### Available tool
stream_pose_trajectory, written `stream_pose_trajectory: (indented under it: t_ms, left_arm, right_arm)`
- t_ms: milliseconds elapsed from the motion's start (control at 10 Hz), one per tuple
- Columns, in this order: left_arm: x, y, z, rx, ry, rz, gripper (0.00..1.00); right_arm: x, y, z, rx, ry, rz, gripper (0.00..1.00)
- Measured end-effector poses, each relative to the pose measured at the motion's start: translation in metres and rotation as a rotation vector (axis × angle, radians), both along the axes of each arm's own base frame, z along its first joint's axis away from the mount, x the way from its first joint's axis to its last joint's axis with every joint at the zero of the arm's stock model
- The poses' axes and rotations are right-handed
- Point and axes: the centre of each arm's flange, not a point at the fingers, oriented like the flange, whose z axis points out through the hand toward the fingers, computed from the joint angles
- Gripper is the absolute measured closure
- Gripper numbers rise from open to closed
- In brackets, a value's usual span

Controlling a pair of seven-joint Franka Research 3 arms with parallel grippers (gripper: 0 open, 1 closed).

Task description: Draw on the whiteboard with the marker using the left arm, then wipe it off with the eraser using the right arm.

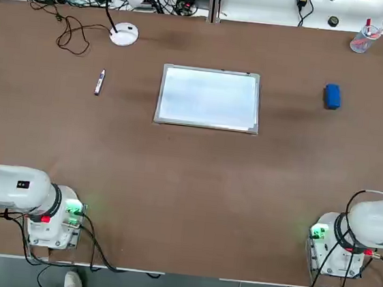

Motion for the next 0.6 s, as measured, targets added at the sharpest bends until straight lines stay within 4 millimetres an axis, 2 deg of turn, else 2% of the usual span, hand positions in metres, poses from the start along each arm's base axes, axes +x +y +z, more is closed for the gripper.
stream_pose_trajectory:
  t_ms: [300, 600]
  left_arm:
    - [-0.001, 0.000, 0.000, 0.001, 0.004, 0.000, 0.00]
    - [-0.001, 0.000, 0.000, 0.001, 0.005, 0.000, 0.00]
  right_arm:
    - [-0.008, 0.030, 0.016, 0.005, -0.028, -0.021, 0.00]
    - [-0.002, 0.032, 0.009, 0.005, -0.056, -0.020, 0.00]
